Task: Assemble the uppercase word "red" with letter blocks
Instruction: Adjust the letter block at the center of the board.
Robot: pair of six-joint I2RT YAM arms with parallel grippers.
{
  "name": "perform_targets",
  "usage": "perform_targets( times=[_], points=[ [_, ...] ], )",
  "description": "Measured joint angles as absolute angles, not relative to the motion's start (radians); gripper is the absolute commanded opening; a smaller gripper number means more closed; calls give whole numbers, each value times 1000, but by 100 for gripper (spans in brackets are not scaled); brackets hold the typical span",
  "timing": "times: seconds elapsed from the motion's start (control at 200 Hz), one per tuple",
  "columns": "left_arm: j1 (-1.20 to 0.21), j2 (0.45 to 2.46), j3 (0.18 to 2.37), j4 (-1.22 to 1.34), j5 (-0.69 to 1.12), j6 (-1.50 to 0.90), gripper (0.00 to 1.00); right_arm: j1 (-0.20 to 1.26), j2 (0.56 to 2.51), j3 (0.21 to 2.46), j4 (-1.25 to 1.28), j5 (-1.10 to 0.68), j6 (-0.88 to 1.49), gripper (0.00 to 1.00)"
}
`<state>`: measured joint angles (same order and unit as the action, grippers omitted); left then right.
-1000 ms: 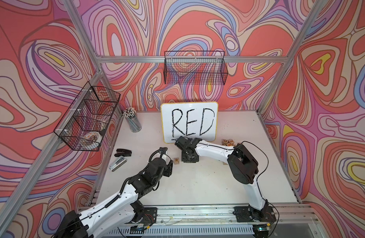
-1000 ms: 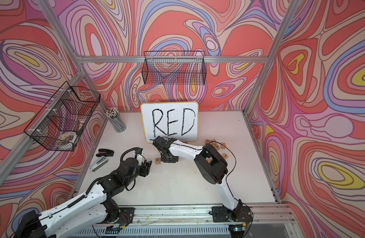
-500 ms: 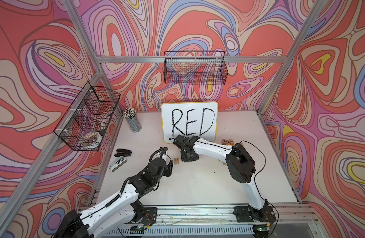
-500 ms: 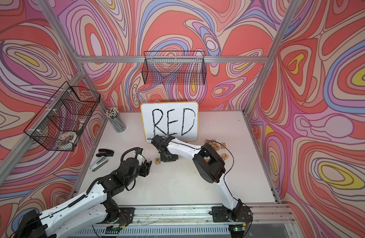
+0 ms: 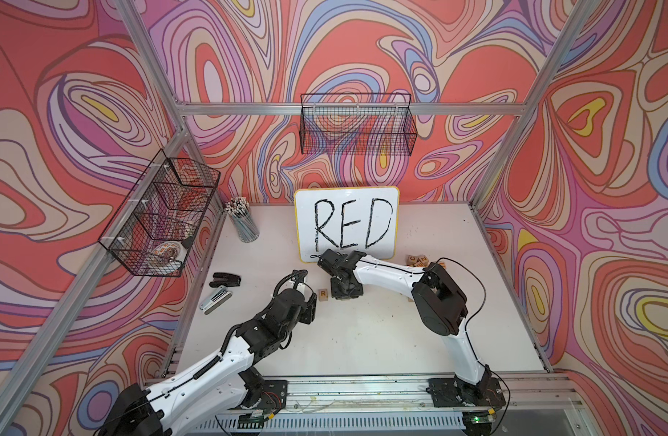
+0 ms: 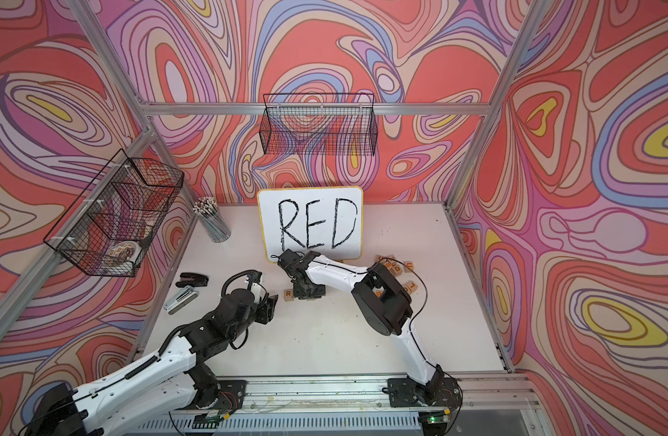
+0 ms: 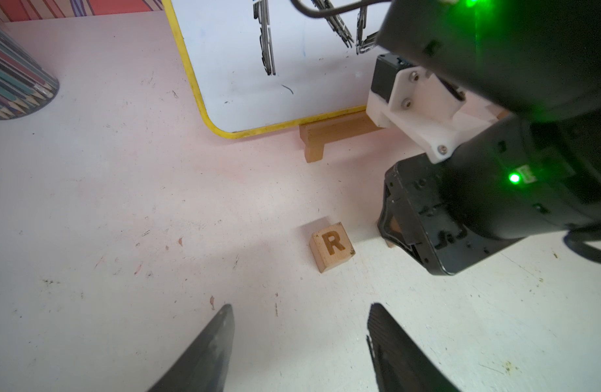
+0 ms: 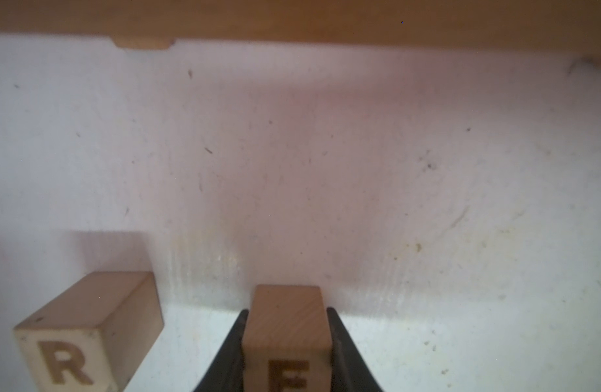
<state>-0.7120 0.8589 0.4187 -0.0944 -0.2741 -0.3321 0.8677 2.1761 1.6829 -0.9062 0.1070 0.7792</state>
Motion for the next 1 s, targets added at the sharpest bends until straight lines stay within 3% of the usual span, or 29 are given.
perform_targets(
  times=[1.002],
  points=[
    [-712, 850, 419, -94, -274, -332, 65, 865, 2172, 1656, -862, 71, 859, 41]
  ],
)
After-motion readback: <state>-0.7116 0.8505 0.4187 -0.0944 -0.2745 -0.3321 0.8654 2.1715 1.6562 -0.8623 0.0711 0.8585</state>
